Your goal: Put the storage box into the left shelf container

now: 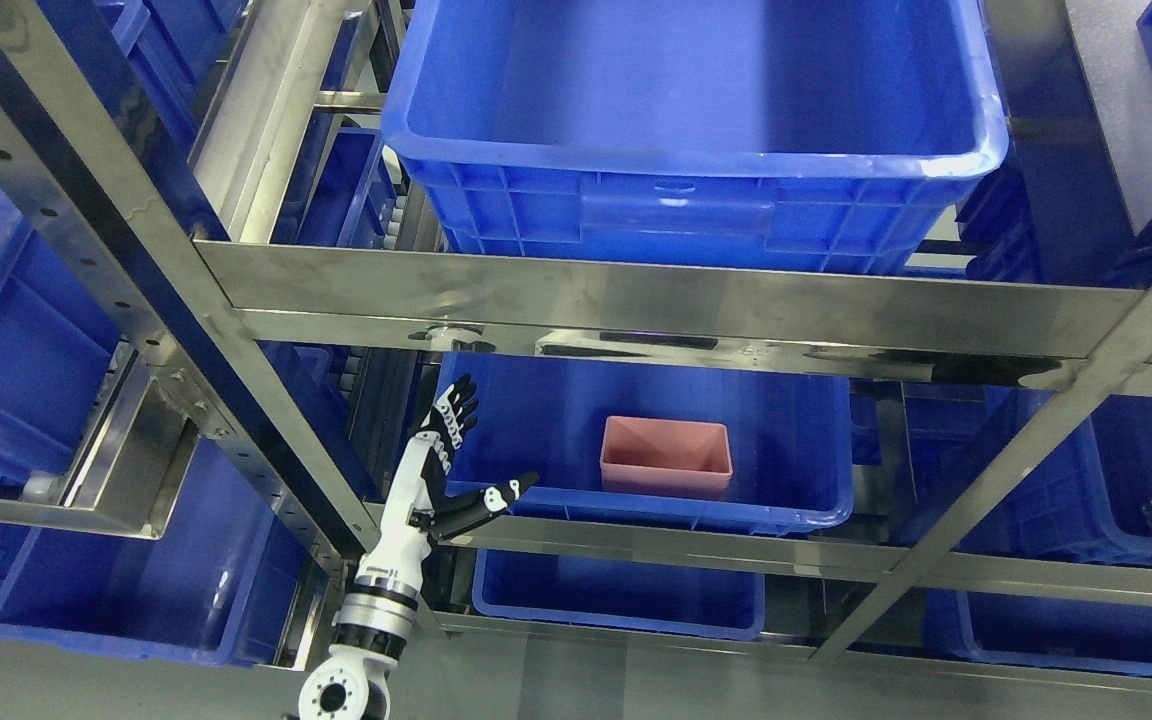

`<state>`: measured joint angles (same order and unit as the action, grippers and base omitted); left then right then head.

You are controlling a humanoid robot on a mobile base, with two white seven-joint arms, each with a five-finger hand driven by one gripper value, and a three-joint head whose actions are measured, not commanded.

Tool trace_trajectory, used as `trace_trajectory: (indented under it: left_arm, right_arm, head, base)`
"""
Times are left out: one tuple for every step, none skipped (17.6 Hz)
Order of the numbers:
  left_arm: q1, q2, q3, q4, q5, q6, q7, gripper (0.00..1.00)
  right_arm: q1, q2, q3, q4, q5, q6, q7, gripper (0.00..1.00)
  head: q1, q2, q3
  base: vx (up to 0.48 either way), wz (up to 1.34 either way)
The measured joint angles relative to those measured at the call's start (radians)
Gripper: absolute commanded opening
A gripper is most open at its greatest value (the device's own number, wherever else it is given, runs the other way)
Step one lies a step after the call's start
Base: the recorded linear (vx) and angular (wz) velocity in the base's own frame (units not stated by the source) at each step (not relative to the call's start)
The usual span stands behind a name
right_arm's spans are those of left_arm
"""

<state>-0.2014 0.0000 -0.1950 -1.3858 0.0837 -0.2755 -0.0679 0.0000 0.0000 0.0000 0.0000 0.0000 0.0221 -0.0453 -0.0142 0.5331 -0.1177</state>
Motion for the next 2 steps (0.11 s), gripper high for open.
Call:
trace_trajectory:
  left_arm:
    - [0.017, 0.000, 0.001, -0.019, 0.002, -0.004, 0.011, 1.00]
    - [0.030, 0.000, 0.002, -0.034, 0.003, -0.009, 0.020, 1.00]
  right_arm:
    - [0.000, 0.000, 0.000, 0.000, 0.000, 0.000, 0.000, 1.00]
    - [0.000, 0.000, 0.000, 0.000, 0.000, 0.000, 0.000, 1.00]
  head:
    - [0.0000, 0.000, 0.000]
    - [0.0000, 0.000, 0.000]
  base:
    - [0.000, 0.00]
    - [0.000, 0.00]
